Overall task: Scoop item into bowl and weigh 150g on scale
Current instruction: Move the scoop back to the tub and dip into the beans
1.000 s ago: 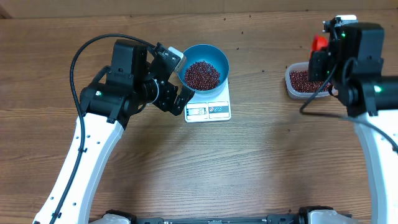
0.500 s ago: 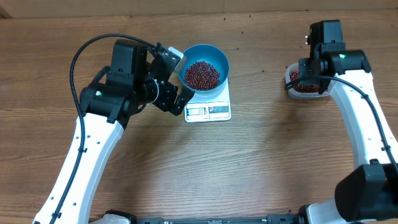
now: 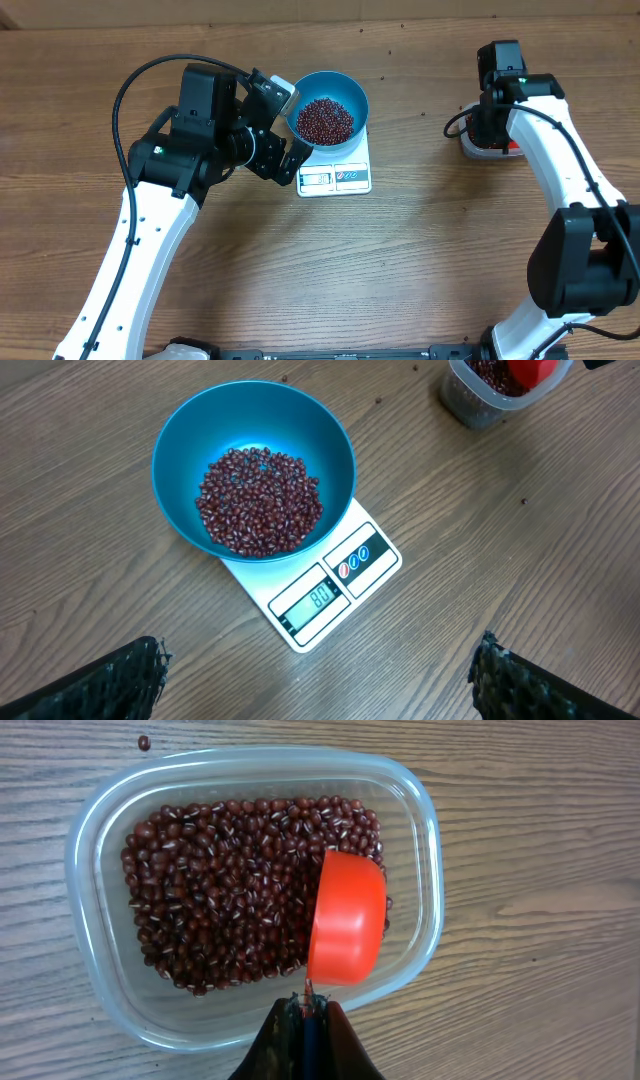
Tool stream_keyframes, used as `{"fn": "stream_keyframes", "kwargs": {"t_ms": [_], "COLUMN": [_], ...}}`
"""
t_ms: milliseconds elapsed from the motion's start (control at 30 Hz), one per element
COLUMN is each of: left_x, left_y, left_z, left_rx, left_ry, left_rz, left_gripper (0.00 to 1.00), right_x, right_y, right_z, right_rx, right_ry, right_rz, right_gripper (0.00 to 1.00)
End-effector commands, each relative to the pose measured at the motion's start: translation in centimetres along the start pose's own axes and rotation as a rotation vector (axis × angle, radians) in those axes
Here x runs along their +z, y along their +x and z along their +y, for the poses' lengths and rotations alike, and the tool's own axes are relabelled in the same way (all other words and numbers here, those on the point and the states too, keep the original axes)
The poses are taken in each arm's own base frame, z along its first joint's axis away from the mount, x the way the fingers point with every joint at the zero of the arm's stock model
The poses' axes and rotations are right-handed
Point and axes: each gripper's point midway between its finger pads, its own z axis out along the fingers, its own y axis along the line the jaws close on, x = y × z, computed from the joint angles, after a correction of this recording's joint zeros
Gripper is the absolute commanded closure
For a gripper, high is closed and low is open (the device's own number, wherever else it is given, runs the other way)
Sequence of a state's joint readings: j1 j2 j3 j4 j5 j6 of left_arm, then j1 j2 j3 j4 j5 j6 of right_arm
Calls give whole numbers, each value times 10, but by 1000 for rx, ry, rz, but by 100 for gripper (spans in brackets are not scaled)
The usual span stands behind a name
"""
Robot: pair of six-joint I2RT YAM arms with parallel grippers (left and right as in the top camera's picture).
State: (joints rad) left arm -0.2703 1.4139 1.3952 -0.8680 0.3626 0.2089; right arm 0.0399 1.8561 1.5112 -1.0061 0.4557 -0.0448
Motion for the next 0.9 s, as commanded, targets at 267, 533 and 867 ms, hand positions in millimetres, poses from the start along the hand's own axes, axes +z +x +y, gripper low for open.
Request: {"fn": "stream_keyframes", "kwargs": {"t_ms": [267, 533, 867], "left_x": [-7, -7, -7], "left_y": [-10, -10, -10], "left_z": [1, 1, 1], "left_rx": [-4, -4, -4], "left_ry": [-15, -15, -15], "left_rz": [-30, -30, -30], "left_gripper": [1, 0, 1], "right_x": [-6, -12, -17], "right_y": [4, 7, -9], "right_z": [42, 55, 44], "right_rx": [23, 72, 202], "right_ry": [-289, -525, -743], "right_rz": [28, 53, 4], "right_gripper": [96, 96, 96]}}
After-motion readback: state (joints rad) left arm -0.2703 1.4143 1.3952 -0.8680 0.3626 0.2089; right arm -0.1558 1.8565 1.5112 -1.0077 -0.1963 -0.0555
